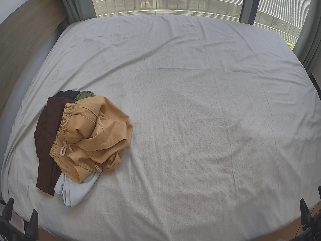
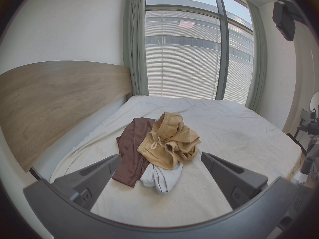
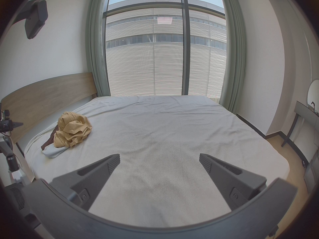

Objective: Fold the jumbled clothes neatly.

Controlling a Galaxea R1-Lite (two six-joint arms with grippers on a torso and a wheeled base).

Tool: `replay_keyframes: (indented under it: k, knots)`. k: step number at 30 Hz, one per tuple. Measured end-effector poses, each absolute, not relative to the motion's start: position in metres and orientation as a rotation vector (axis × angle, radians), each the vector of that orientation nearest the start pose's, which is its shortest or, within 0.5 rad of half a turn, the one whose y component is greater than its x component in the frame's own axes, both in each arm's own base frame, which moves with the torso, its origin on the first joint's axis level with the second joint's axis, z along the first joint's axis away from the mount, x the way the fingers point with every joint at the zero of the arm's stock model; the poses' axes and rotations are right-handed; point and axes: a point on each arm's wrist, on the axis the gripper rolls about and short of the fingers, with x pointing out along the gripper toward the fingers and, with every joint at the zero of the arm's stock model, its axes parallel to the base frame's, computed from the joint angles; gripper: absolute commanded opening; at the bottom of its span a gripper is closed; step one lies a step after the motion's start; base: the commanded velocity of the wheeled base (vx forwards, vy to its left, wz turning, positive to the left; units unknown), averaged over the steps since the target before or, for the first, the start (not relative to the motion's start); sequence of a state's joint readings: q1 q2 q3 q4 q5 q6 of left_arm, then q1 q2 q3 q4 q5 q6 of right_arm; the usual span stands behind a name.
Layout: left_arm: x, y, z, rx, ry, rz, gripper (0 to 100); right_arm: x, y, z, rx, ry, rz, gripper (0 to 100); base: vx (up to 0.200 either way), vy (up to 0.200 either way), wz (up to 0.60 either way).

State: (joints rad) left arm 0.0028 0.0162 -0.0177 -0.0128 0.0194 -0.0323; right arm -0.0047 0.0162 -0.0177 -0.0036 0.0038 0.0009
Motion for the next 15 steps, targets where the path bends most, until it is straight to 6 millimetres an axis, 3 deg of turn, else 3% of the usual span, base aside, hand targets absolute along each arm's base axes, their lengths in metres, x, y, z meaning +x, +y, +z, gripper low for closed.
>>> replay_keyframes:
  k: [7,15]
  knots:
    - [-0.026,0.000,0.110,-0.038,-0.169,0.020,100,-0.023,0.000,0.081,0.001,-0.005,-0.001,100,0.000,0.000,0.00]
    - [-0.014,0.000,0.139,-0.046,-0.136,-0.076,100,-0.023,0.000,0.081,0.000,-0.004,0.000,100,0.000,0.000,0.00]
